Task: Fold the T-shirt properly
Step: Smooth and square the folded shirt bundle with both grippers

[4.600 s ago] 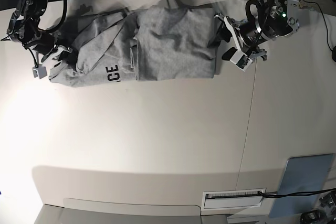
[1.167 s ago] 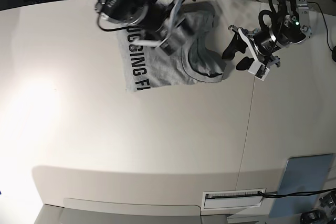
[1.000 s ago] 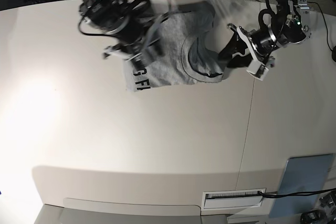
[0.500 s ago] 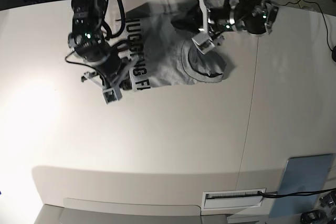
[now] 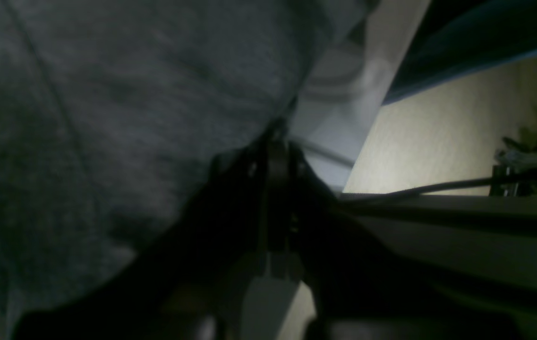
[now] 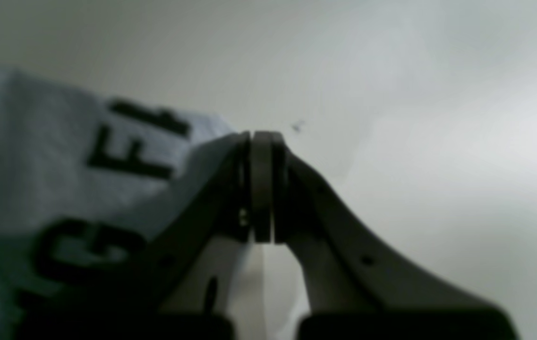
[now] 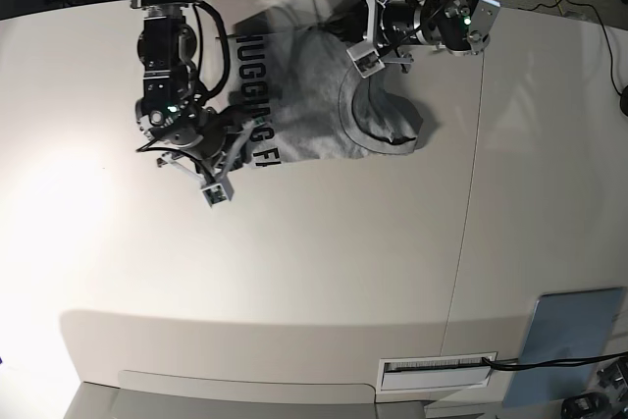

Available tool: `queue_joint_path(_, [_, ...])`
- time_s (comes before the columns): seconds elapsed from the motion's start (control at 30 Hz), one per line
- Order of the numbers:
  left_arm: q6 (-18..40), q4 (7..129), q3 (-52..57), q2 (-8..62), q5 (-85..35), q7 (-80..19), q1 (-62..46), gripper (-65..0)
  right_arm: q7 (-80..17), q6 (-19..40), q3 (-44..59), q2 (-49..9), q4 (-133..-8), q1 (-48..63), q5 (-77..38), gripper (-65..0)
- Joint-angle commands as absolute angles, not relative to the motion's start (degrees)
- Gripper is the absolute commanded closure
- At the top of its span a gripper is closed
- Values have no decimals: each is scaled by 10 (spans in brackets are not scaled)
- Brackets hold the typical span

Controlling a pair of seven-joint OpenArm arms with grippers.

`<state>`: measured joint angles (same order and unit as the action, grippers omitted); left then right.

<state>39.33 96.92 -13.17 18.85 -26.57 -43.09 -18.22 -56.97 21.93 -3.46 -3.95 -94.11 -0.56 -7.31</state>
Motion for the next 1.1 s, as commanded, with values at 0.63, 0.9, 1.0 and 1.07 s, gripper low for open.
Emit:
queue_joint_path(0.63, [324, 812, 6, 194, -165, -356, -17, -19, -563, 187, -156, -65, -1083, 111, -52, 0])
queue_joint_path(0.9, [328, 841, 6, 237, -298, -445, -23, -20, -546, 157, -97, -65, -1091, 95, -6, 0])
queue_joint_path(1.0, [328, 865, 6, 262, -354, -452, -44, -20, -525, 157, -50, -66, -1091, 92, -6, 0])
queue_joint_path(1.07, [328, 883, 6, 268, -369, -452, -62, -20, -516, 158, -25, -69, -1090, 87, -16, 0])
